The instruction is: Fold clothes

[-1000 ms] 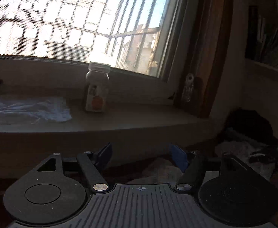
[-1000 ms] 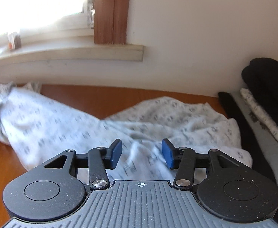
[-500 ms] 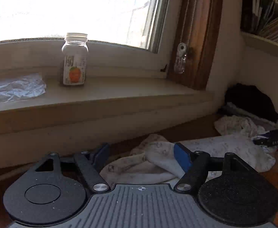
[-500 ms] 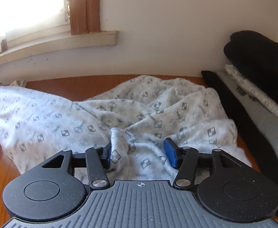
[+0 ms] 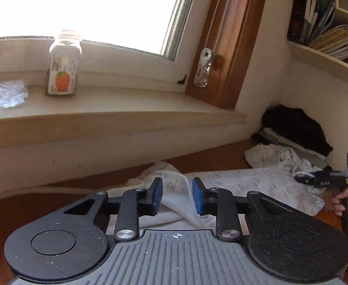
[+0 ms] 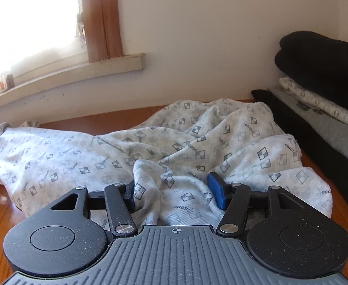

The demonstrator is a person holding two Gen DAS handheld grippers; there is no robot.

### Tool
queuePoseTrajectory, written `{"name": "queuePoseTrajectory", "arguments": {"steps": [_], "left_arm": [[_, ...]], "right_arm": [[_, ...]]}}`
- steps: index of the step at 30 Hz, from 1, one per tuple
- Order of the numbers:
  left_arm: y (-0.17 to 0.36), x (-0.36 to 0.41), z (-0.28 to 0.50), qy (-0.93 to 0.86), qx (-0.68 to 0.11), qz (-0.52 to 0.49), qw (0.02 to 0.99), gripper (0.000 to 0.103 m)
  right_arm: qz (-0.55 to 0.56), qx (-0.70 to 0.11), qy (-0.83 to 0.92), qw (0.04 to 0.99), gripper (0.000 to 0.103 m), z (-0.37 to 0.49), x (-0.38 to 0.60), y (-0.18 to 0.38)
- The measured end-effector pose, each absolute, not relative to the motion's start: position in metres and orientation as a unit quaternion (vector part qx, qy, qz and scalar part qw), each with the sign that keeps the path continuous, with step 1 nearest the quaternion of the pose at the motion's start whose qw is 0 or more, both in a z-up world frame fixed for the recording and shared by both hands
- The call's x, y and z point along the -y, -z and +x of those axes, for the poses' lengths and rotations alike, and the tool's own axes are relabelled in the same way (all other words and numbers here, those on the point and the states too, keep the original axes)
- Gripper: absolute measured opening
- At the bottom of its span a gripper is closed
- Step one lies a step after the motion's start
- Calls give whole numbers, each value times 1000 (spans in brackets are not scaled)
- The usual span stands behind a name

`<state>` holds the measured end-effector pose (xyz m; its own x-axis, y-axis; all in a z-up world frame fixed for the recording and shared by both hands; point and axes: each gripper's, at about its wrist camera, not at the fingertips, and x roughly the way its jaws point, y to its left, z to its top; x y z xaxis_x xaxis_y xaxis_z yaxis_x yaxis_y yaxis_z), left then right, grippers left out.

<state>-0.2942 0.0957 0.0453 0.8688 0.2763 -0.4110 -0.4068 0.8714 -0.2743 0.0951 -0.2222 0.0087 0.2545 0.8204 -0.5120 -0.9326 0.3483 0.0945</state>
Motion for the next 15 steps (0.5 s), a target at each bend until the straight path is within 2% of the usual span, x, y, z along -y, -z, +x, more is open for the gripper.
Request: {"name": "queuePoseTrajectory", "arguments": {"steps": [1, 4, 8, 9, 11, 12, 13, 14, 15], "left_arm": [[-44, -94, -291, -178, -185, -183, 949, 43], [-39, -89, -280, -171, -196, -190, 947, 50], [-28, -84, -262, -175, -223, -189, 940, 53], [-25, -82, -259, -179, -229, -186, 939, 50], [-23, -78, -253, -187, -241, -177, 936, 38], [-24, -75, -252, -190, -245, -170, 935, 29], [-25, -72, -251, -193, -248, -163, 935, 15], [-26, -70, -251, -196, -247, -158, 936, 8], [-27, -68, -254, -202, -244, -156, 936, 6]], "right_arm": [[-112, -246, -561, 783, 59, 96, 223, -8], [-107, -245, -562, 783, 60, 96, 223, -8], [-100, -245, -562, 784, 60, 96, 224, -8], [-93, -247, -563, 783, 60, 97, 225, -8], [-78, -251, -566, 781, 60, 100, 228, -8], [-70, -253, -568, 780, 60, 102, 230, -8], [-59, -256, -571, 778, 60, 104, 232, -8], [-46, -258, -573, 776, 60, 107, 235, -8], [-32, -261, -576, 774, 60, 109, 238, -8]]}}
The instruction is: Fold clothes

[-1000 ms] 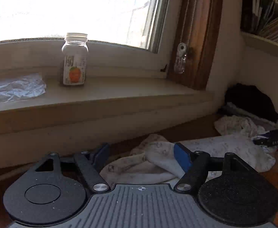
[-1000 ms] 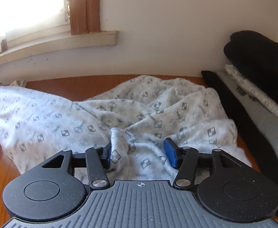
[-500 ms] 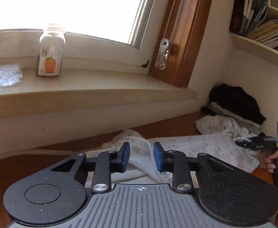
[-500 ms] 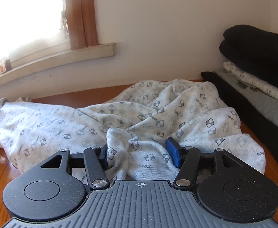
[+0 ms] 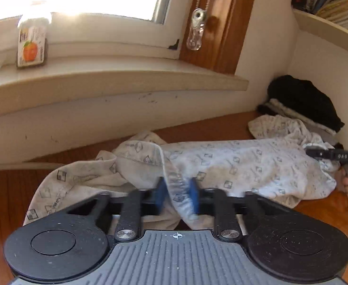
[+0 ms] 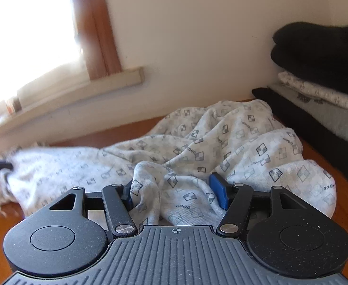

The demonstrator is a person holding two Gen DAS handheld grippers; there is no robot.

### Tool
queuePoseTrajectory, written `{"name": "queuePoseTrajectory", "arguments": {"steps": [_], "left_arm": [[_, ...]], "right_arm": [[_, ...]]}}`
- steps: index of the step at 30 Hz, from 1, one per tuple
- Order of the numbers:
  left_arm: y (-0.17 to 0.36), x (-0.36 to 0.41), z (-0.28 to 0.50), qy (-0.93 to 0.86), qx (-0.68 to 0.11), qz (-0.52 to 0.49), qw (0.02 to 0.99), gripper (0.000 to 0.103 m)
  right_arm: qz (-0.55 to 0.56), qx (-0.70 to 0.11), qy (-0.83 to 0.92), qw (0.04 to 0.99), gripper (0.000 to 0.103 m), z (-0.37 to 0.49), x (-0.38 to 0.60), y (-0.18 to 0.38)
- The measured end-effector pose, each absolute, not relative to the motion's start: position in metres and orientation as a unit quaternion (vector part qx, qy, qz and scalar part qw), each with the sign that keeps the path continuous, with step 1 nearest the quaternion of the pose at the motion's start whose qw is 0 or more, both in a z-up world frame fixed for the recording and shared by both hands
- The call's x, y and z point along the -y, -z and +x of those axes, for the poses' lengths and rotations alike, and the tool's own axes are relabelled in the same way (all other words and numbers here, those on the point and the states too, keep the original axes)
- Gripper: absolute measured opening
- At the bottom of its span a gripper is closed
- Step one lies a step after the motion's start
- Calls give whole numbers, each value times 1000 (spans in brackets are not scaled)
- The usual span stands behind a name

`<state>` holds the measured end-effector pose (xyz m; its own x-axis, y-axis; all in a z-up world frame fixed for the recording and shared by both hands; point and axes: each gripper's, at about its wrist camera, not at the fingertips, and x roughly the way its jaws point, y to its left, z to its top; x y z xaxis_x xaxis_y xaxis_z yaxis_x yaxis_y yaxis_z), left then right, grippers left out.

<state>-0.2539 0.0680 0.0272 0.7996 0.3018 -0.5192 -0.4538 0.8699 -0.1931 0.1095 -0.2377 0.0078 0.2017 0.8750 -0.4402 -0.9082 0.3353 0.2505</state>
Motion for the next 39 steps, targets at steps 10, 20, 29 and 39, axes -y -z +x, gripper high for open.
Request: {"name": "queuePoseTrajectory", "arguments": {"steps": [10, 20, 29, 39], "left_arm": [[-57, -68, -346, -279, -207, -147, 926, 2], [-62, -90, -462, -390, -199, -170, 883, 2], [-87, -79, -468, -393, -192, -141, 888, 62], [-98, -58, -408, -339, -189, -118, 914, 79]], "right_arm": [[56, -217, -560, 798, 60, 110, 269, -13], [81, -214, -556, 799, 60, 114, 276, -16], [31, -241, -556, 795, 65, 111, 258, -15], [28, -249, -552, 795, 65, 112, 255, -14]]}}
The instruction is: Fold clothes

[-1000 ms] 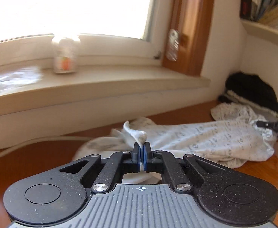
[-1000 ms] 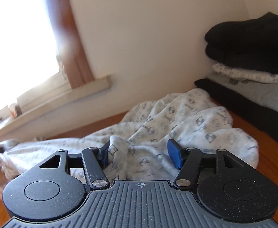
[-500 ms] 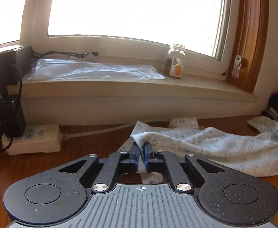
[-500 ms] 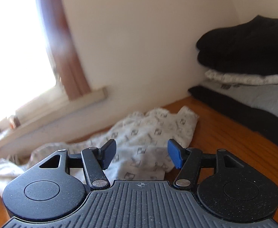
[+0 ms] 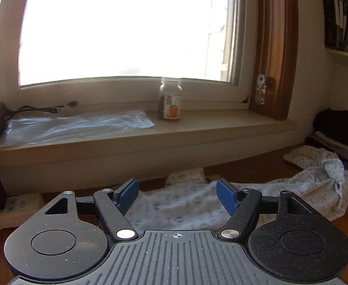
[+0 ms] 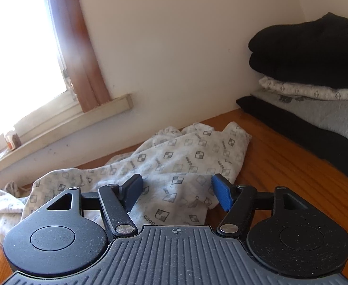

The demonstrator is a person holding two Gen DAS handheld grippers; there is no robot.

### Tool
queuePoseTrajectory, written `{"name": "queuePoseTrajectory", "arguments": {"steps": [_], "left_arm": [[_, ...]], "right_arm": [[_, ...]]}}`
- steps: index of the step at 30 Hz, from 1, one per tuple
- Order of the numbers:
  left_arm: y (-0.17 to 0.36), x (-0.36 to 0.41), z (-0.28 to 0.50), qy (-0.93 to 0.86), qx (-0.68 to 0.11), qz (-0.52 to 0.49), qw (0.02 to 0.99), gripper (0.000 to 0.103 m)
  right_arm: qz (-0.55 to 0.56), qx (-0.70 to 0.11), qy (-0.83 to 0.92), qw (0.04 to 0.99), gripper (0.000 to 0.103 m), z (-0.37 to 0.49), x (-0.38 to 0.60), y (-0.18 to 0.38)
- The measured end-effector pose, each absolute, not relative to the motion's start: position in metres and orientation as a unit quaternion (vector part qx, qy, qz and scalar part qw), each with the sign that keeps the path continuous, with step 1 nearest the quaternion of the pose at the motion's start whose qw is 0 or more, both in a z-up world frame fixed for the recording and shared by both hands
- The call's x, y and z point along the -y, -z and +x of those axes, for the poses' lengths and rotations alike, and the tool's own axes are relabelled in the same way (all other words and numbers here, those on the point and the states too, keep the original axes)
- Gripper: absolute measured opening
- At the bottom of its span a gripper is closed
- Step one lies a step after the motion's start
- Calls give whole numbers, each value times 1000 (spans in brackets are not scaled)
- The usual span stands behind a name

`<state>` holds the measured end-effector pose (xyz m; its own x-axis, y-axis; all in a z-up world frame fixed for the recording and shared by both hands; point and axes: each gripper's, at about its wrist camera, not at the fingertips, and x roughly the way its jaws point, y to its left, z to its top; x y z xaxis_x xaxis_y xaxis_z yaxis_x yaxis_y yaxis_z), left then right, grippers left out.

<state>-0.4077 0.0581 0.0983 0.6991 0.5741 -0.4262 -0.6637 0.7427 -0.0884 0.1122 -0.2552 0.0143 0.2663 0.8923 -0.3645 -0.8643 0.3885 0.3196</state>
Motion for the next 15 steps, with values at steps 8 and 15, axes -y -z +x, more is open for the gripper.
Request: {"name": "queuePoseTrajectory", "arguments": {"steps": [8, 15], "left_arm": [[-78, -60, -308, -265, -203, -127, 934, 80], [-56, -46, -245, -219, -214, -100, 947, 80]], "right_arm": [[28, -249, -552, 796, 66, 113, 255, -15], [15, -244, -542, 804, 65, 111, 254, -20]]}}
